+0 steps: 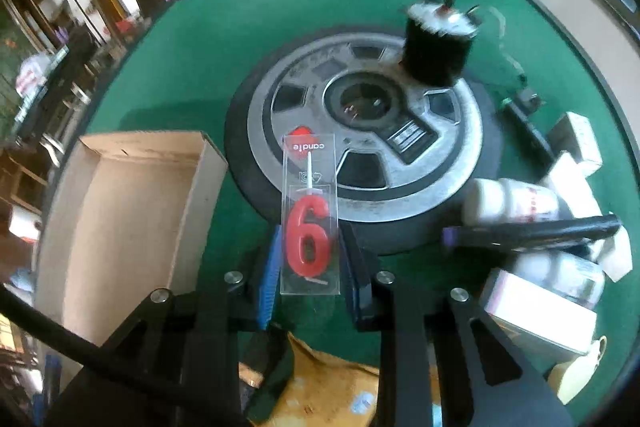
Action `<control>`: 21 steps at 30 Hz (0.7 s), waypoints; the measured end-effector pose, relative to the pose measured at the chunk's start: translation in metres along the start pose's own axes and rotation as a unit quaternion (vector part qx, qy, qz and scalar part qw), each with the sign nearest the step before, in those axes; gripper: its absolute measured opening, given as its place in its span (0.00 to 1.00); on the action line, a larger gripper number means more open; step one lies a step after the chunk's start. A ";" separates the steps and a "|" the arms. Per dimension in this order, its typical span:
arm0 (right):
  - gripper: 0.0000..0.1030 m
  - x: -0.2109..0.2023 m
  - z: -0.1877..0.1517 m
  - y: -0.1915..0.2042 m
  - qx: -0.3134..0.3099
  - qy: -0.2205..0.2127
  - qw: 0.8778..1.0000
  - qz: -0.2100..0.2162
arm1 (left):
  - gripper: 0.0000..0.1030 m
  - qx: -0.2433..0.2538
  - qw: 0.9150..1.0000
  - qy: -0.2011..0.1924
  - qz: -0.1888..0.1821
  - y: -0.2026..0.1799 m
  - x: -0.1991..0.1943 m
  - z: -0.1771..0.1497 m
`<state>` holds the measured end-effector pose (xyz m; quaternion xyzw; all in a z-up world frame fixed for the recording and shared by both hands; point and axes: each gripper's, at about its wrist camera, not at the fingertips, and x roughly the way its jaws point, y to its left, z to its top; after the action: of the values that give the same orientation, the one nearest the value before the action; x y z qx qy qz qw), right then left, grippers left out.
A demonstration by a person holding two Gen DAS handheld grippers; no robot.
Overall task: Organize objects
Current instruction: 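Lower the marker into the box while the right tool grasps the red candle package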
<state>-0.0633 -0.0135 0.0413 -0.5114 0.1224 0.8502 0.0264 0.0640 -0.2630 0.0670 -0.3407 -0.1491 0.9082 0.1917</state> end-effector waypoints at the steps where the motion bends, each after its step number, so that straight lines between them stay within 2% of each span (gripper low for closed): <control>1: 0.24 -0.009 0.000 -0.004 0.006 -0.006 1.000 0.014 | 0.11 -0.004 1.000 0.003 0.000 0.000 0.002 0.005; 5: 0.24 -0.036 0.004 0.003 0.012 -0.013 0.996 0.086 | 0.11 -0.003 1.000 0.011 0.004 -0.003 0.021 0.032; 9: 0.24 -0.026 0.007 0.037 0.002 0.019 0.991 0.136 | 0.11 -0.022 0.999 0.045 0.006 0.001 0.065 0.059; 14: 0.24 0.010 0.012 0.072 -0.009 0.037 0.990 0.136 | 0.11 -0.068 0.994 0.088 0.011 0.020 0.116 0.069; 17: 0.24 0.024 0.015 0.074 -0.008 0.038 0.991 0.125 | 0.11 -0.099 0.990 0.103 -0.011 0.031 0.138 0.066; 21: 0.24 0.027 0.011 0.072 -0.014 0.044 0.992 0.118 | 0.11 -0.109 0.988 0.109 -0.028 0.033 0.153 0.061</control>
<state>-0.0978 -0.0827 0.0361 -0.5310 0.1707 0.8254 -0.0868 -0.0914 -0.2324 0.0120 -0.4522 -0.2352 0.8382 0.1940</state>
